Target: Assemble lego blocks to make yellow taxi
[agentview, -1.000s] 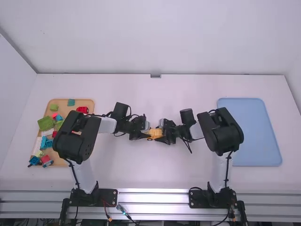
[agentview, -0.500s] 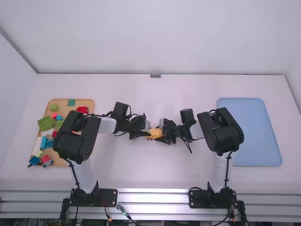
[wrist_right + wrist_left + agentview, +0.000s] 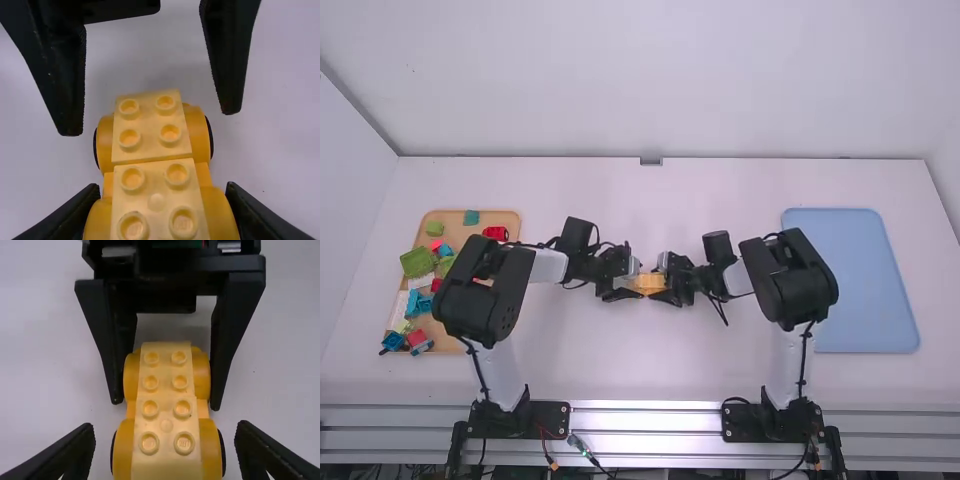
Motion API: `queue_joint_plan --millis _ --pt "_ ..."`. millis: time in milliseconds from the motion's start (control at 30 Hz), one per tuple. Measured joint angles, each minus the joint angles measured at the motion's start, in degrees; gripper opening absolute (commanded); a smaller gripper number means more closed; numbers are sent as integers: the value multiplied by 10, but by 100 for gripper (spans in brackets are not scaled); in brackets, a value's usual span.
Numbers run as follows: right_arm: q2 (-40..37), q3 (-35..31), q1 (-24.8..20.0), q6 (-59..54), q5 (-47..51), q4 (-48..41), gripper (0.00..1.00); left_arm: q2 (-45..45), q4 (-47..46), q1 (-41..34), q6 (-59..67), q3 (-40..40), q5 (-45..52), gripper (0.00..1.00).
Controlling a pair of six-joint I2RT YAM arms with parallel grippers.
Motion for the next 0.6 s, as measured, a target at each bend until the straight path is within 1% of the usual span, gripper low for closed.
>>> queue_joint_plan --millis 100,167,200,233,267,300,333,367,467,600 --pt "0 0 0 1 0 0 46 0 5 3 -2 0 15 74" --pt "0 0 0 2 0 0 47 0 0 5 -9 1 21 70" --pt "0 0 0 2 0 0 46 0 -6 9 -18 4 31 61" --pt "0 0 0 0 0 0 47 0 -6 9 -21 5 33 57" --pt "0 0 0 0 0 0 47 0 -9 16 -32 12 49 30" --pt "0 0 0 3 1 0 47 0 -9 20 -37 18 60 15" --pt "0 0 0 2 1 0 46 0 -8 23 -40 22 66 4" --pt "0 0 0 1 1 0 47 0 -8 25 -42 26 72 2" --pt "0 0 0 3 1 0 47 0 -6 25 -49 34 84 2" --pt "0 0 0 3 2 0 47 0 -11 2 -54 34 56 2"
